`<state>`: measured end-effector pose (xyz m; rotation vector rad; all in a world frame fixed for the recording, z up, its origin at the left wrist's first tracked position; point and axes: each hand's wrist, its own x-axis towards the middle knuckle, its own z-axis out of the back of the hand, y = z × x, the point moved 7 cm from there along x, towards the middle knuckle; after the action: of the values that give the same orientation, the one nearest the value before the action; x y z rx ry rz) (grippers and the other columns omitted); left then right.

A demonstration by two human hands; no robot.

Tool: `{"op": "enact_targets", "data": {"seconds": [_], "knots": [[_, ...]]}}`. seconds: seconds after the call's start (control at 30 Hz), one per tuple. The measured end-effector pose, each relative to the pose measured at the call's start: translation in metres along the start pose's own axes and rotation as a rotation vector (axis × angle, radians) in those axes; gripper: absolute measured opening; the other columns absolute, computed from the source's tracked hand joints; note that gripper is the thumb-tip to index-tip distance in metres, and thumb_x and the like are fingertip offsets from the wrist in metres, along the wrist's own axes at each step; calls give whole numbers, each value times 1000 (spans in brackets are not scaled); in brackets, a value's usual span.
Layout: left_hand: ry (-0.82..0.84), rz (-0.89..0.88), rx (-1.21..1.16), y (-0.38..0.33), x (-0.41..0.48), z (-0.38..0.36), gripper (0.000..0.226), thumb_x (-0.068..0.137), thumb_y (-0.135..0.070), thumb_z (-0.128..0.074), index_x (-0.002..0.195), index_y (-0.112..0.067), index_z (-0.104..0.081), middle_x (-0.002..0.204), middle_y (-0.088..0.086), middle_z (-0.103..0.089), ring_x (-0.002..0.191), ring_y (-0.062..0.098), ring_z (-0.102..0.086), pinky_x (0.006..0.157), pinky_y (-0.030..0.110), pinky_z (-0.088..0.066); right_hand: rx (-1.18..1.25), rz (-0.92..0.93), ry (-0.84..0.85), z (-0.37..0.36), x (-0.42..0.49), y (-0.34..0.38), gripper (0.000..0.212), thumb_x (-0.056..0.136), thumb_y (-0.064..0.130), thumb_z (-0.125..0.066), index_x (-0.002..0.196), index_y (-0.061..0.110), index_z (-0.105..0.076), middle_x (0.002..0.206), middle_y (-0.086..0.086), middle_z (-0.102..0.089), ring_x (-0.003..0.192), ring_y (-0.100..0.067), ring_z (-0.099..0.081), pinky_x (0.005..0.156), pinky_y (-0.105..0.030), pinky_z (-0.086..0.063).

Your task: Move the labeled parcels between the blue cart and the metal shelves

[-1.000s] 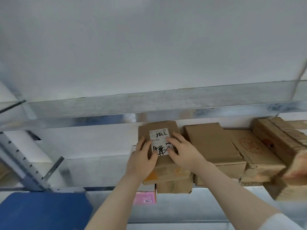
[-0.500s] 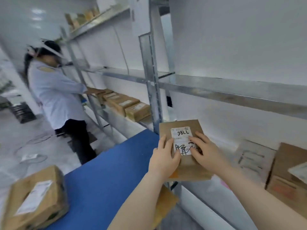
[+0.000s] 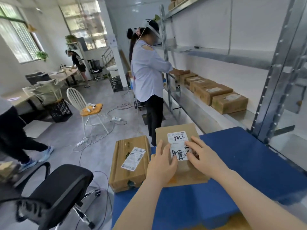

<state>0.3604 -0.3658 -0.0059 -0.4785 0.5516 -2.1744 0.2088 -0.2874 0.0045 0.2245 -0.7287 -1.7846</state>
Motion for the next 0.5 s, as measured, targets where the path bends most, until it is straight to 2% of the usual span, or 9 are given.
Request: {"op": "enact_targets", "data": {"seconds": [0.17, 0.37, 0.5], "knots": [[37, 28, -3, 43, 41, -5, 56, 93, -53, -35, 145, -36, -22, 159, -14, 1, 137, 33, -27, 104, 44, -33, -6, -10, 40, -38, 51, -4, 48, 94, 43, -44, 141, 36, -39, 157, 14, -17, 138, -13, -27, 106, -32, -34], [85, 23, 41, 73, 73, -19, 59, 94, -56, -32, 148, -36, -18, 160, -12, 4, 136, 31, -31, 106, 44, -33, -5, -17, 57, -67, 89, -20, 47, 95, 42, -43, 141, 37, -38, 156, 15, -16, 136, -12, -29, 102, -25, -32], [140, 43, 89, 91, 79, -33, 62, 92, -59, -26, 149, -38, -12, 160, -11, 9, 141, 30, -24, 112, 50, -22, 6, -12, 92, -89, 103, -28, 48, 94, 42, -43, 142, 35, -37, 157, 13, -15, 140, -12, -22, 105, -27, -28]]}}
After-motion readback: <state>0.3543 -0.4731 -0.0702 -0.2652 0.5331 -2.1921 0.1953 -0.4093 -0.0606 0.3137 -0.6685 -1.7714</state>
